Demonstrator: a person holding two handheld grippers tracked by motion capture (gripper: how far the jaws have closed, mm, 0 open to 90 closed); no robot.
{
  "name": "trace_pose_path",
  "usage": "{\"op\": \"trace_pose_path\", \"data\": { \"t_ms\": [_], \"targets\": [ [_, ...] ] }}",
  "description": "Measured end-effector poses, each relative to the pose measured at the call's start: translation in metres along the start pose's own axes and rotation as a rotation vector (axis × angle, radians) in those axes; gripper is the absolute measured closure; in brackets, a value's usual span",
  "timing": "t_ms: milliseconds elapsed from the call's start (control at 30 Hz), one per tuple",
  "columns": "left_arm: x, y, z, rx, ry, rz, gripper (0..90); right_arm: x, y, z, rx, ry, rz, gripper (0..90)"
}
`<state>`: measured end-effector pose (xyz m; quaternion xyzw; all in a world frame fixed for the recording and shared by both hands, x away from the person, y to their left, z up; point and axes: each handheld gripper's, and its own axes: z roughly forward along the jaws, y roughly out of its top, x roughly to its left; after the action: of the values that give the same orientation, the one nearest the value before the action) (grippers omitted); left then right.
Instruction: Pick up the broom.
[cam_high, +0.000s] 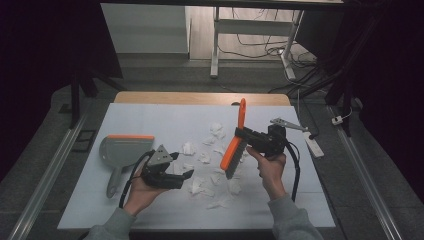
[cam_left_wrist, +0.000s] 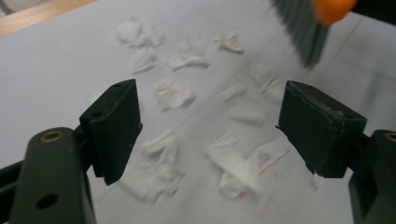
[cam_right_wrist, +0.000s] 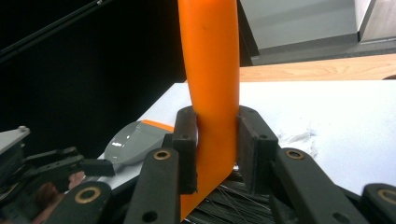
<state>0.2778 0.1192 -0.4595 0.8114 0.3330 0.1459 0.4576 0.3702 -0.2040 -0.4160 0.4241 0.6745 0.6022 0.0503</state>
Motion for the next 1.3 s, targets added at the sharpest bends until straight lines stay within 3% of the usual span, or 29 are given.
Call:
{"op": "trace_pose_path", "data": {
  "t_ms": [133,200,300,500,667,867,1033,1200,1300],
  "targets": [
    [-0.012,0.010,0.006,-0.011,-0.033,0.028,22.0,0.004,-0.004,0.005,-0.004,-0.002,0.001,70.8],
    [-0.015,0.013,0.010,-0.013,-0.042,0.034,22.0,0.005,-0.005,0.008,-0.007,0.017,0.022,70.8],
    [-0.020,0.016,0.016,-0.014,-0.054,0.034,22.0,0.009,-0.007,0.011,-0.025,-0.007,0.013,70.8],
    [-0.032,0.022,0.024,-0.037,-0.068,0.043,22.0,0.014,-0.011,0.014,-0.061,0.003,0.051,70.8],
    [-0.037,0.025,0.037,-0.038,-0.054,0.028,22.2,0.018,-0.015,0.016,-0.083,-0.004,0.066,70.8],
    [-0.043,0.025,0.049,-0.030,0.004,0.022,25.2,0.019,-0.019,0.018,-0.100,0.014,0.107,70.8],
    [-0.042,0.023,0.059,-0.073,0.042,0.001,34.3,0.023,-0.023,0.019,-0.124,0.017,0.129,70.7],
    [-0.040,0.022,0.062,-0.115,0.059,0.000,52.5,0.023,-0.029,0.021,-0.141,0.018,0.166,70.7],
    [-0.038,0.022,0.063,-0.129,0.059,-0.008,58.0,0.023,-0.031,0.021,-0.143,0.024,0.185,70.7]
  ]
}}
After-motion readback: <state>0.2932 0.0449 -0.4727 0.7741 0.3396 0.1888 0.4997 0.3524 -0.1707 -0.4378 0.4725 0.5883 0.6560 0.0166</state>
